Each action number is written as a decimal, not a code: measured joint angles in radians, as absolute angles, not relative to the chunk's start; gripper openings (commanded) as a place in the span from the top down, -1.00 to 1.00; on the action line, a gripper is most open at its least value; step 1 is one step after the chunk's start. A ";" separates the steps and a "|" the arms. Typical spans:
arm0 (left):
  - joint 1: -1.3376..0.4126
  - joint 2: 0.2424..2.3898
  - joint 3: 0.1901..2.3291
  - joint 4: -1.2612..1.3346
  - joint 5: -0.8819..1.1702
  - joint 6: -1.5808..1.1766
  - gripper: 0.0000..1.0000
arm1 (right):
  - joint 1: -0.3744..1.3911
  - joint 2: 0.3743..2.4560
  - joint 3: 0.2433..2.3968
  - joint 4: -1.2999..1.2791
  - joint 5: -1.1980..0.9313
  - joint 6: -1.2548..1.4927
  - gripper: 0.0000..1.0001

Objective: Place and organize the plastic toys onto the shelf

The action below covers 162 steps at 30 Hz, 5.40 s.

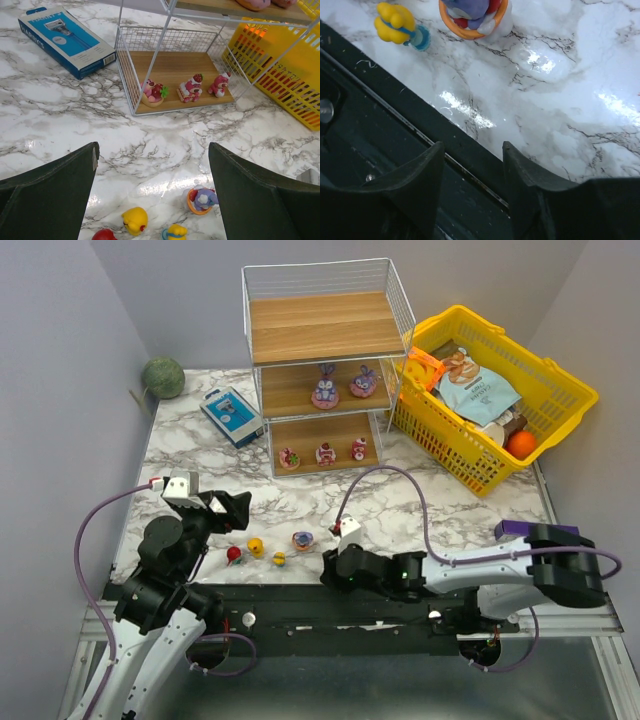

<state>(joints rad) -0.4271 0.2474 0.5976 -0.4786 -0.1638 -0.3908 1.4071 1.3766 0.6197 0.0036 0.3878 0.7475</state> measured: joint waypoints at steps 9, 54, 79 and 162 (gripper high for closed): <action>-0.427 0.252 0.598 -0.481 -0.164 -0.391 -0.98 | 1.517 1.690 0.797 0.061 0.635 0.843 -0.50; -0.427 0.268 0.598 -0.482 -0.164 -0.391 -0.98 | 1.369 1.895 0.969 0.107 0.833 0.888 0.49; -0.427 0.268 0.598 -0.482 -0.164 -0.391 -0.98 | 1.177 1.617 1.304 -0.159 0.641 0.446 0.58; -0.427 0.284 0.598 -0.482 -0.165 -0.391 -0.98 | 0.961 1.936 1.811 -0.154 0.503 0.227 0.09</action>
